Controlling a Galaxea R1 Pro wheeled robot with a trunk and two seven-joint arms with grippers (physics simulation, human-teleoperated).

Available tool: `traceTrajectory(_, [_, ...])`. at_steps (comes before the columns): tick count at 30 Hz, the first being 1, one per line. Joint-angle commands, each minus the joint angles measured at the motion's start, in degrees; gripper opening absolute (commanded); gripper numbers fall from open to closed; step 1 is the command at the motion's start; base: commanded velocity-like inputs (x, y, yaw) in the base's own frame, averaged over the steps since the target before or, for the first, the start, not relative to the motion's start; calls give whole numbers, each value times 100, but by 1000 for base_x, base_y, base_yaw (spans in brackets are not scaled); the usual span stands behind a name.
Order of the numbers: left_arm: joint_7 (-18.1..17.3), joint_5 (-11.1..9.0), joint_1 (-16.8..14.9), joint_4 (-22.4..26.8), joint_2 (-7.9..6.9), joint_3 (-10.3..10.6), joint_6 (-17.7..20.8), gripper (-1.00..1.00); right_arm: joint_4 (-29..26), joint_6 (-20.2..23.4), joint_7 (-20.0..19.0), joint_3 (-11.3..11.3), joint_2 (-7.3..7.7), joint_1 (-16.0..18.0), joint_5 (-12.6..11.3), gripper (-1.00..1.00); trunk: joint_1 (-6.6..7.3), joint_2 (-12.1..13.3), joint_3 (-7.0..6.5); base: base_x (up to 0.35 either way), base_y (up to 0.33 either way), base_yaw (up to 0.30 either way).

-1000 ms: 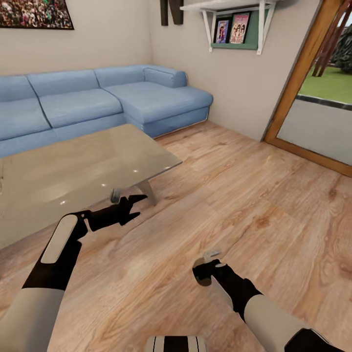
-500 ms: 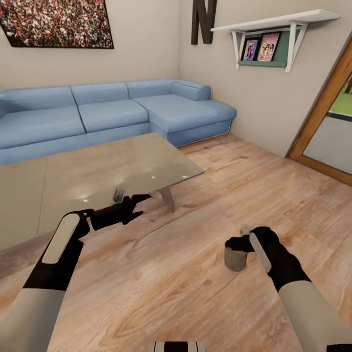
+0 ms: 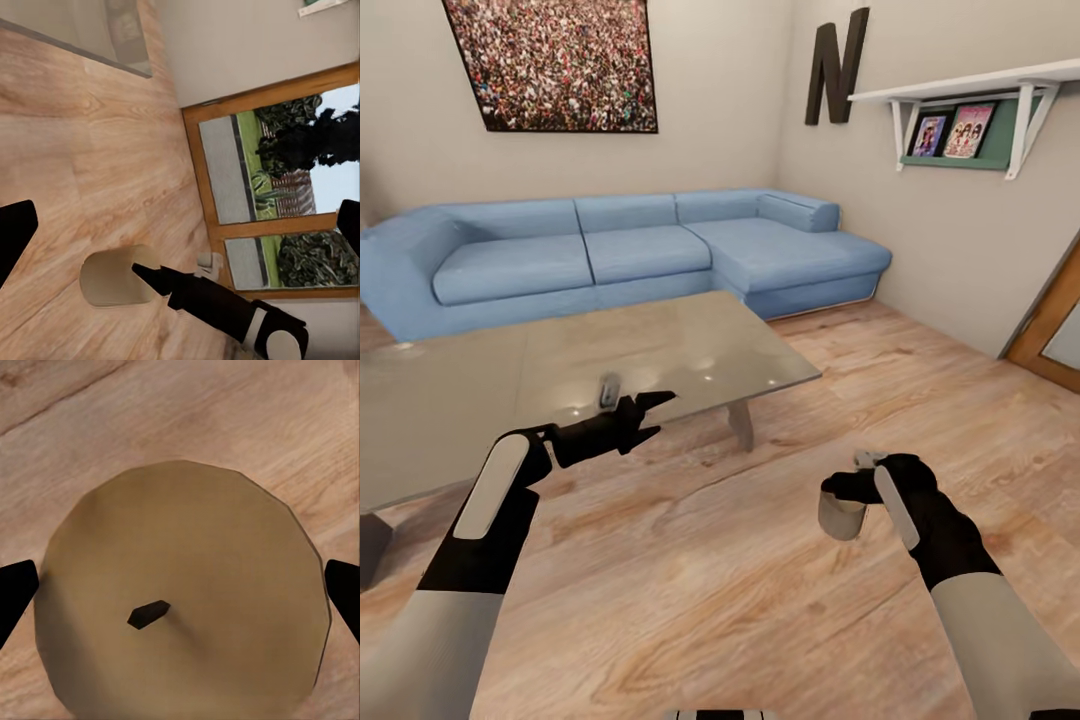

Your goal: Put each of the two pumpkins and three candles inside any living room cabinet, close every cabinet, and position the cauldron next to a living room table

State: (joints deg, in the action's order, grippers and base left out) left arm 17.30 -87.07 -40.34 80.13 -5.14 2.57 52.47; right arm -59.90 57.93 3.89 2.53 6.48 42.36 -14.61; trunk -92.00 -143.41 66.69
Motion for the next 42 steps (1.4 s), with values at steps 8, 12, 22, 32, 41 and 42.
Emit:
traceTrajectory(8, [11,5,0,-28,35,6,0,100,-683,8,6,19,-7,-45,-20,-100,20,11,-141,0,0,243])
traceTrajectory(12, [12,-1,2,-42,54,11,-7,100,-745,1,1,274,-14,-66,-26,-100,31,16,-200,0,0,180])
traceTrajectory(22, [696,483,2,-158,854,252,-107,100,-382,-20,-32,678,-20,-70,-31,-100,235,388,-331,0,0,208])
traceTrajectory(32, [705,449,8,-129,834,261,-98,100,-217,-53,-61,696,-32,-120,-50,-100,455,789,-520,0,0,286])
traceTrajectory(41, [705,451,9,-149,841,268,-104,100,-35,-61,-55,696,-33,-123,-49,-100,653,1150,-711,0,0,288])
traceTrajectory(42, [705,452,9,-153,843,269,-104,100,-28,-62,-55,696,-33,-123,-49,-100,675,1190,-732,0,0,288])
